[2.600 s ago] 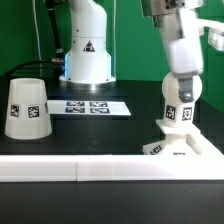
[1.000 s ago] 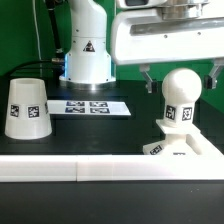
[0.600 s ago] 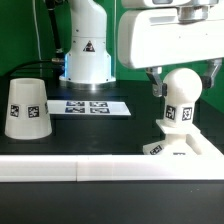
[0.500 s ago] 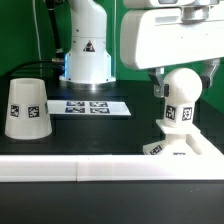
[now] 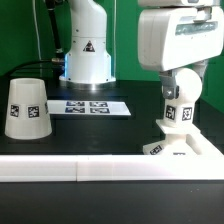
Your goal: Assemble lamp
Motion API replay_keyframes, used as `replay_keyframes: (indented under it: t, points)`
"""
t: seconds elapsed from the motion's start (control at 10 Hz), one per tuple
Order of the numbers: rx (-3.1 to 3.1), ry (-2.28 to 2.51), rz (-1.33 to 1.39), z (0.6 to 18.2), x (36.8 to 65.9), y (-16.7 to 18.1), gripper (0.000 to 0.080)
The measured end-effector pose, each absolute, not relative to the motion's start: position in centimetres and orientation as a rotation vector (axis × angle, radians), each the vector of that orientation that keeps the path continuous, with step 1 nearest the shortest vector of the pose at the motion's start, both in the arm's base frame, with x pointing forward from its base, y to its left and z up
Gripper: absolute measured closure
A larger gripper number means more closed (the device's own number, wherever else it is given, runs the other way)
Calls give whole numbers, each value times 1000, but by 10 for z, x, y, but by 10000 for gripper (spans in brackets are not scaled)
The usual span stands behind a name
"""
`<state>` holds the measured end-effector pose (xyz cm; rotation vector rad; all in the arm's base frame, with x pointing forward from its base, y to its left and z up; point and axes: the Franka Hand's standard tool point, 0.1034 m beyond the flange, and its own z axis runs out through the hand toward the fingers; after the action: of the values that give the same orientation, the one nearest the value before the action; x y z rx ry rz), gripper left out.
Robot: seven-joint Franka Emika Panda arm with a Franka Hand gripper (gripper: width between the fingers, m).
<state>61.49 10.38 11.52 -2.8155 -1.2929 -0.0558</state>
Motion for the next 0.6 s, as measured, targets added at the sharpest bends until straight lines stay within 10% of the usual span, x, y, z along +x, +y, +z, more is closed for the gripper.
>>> replay_keyframes:
  t: [0.6]
  points:
    - [-2801, -1359, -39, 115, 615, 100, 223]
